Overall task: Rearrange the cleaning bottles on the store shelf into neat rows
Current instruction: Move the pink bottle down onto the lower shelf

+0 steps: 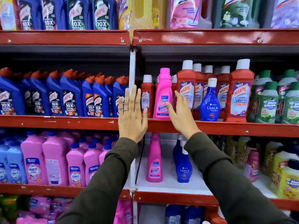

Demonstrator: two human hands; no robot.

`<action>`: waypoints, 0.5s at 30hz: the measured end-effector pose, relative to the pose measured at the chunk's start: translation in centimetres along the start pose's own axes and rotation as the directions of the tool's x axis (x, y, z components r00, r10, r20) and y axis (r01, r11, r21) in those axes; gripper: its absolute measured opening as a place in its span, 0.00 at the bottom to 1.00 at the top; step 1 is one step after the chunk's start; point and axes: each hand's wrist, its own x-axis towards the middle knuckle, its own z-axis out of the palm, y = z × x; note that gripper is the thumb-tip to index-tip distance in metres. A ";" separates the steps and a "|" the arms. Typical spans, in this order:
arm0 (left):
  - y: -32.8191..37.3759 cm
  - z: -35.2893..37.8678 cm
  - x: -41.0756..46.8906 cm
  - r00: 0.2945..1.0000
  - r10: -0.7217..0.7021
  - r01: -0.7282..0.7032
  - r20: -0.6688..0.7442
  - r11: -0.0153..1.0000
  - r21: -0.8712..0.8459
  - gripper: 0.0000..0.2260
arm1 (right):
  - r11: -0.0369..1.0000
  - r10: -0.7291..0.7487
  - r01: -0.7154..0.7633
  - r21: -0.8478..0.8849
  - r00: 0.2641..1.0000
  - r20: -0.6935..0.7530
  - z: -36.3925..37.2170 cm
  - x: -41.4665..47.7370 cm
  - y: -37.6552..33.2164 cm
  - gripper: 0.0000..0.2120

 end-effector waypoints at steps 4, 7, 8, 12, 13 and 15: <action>-2.5 1.1 -1.8 0.996 -0.049 0.047 0.080 0.998 0.035 0.28 | 0.986 0.149 -0.156 0.054 0.983 0.108 1.2 1.9 0.0 0.28; -3.7 2.4 -3.1 0.989 -0.046 0.043 0.143 0.999 0.028 0.27 | 0.968 0.193 -0.211 0.135 0.972 0.137 1.8 2.8 0.3 0.21; -4.0 2.9 -3.6 0.986 -0.043 0.040 0.159 0.999 0.022 0.27 | 0.961 0.202 -0.226 0.161 0.967 0.153 1.8 2.9 0.4 0.20; -4.4 4.2 -4.7 0.978 -0.032 0.036 0.204 0.999 -0.017 0.26 | 0.923 0.236 -0.281 0.263 0.953 0.191 1.9 3.0 1.0 0.21; -4.5 4.5 -4.8 0.979 -0.033 0.038 0.202 0.999 -0.020 0.26 | 0.910 0.245 -0.295 0.293 0.950 0.196 2.0 3.1 1.1 0.21; -4.6 4.9 -5.0 0.979 -0.043 0.048 0.201 0.999 -0.018 0.26 | 0.883 0.263 -0.319 0.345 0.944 0.201 2.0 3.3 1.2 0.22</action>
